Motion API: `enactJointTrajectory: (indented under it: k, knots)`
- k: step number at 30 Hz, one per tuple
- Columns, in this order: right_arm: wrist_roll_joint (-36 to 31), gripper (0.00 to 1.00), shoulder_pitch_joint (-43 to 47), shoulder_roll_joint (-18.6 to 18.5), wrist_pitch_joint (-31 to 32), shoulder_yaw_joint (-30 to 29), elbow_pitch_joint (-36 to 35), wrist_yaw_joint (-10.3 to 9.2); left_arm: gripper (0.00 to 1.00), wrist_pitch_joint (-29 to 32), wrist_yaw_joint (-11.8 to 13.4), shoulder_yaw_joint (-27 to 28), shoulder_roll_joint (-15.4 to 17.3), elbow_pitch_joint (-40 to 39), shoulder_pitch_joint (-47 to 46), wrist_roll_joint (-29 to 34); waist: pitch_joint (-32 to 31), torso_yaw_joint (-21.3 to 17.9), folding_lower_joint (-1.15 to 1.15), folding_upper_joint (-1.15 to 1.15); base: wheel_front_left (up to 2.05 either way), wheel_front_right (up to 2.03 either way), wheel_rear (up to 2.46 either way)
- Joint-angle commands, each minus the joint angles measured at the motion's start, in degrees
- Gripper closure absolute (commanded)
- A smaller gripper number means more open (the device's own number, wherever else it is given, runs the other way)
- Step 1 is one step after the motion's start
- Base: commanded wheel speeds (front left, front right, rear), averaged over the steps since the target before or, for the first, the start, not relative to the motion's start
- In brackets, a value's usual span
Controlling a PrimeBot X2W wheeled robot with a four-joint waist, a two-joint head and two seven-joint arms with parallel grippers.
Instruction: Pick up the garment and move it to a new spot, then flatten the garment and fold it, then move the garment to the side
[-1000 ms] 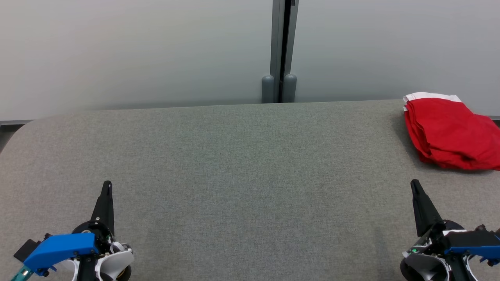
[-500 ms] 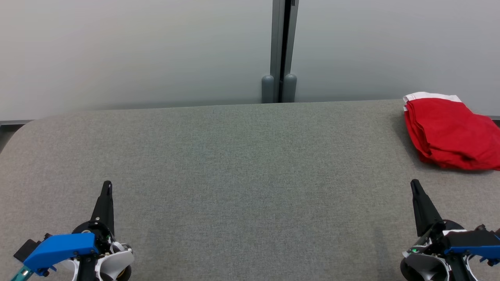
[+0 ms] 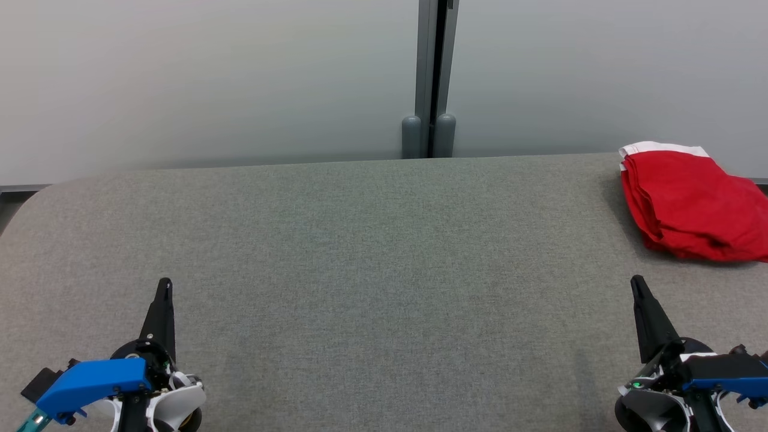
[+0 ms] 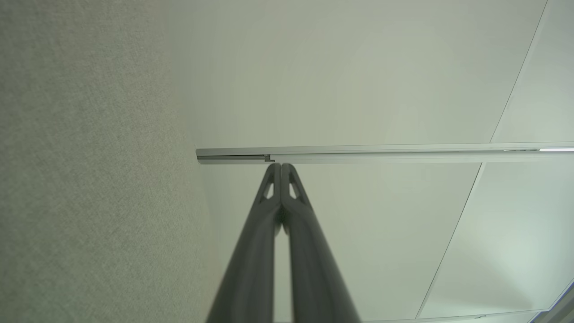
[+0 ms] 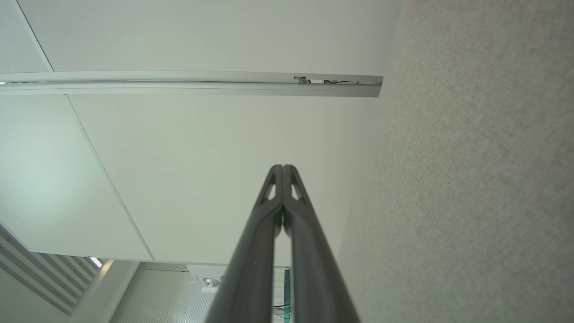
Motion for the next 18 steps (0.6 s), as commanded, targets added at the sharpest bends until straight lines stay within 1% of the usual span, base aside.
enactJointTrajectory:
  k: [1,18]
  knots:
    - [0.14,1.0,-0.64,-0.42,0.19,-0.12,-0.14,0.02,1.0,0.21,-0.24,0.12,-0.11,-0.27,-0.53,-0.17,0.0,0.0,0.0,0.0,0.0,0.0,0.0]
    - [0.14,1.0,-0.63,-0.42,0.18,-0.11,-0.14,0.02,1.0,0.21,-0.25,0.11,-0.11,-0.27,-0.53,-0.16,0.0,0.0,0.0,0.0,0.0,0.0,0.0]
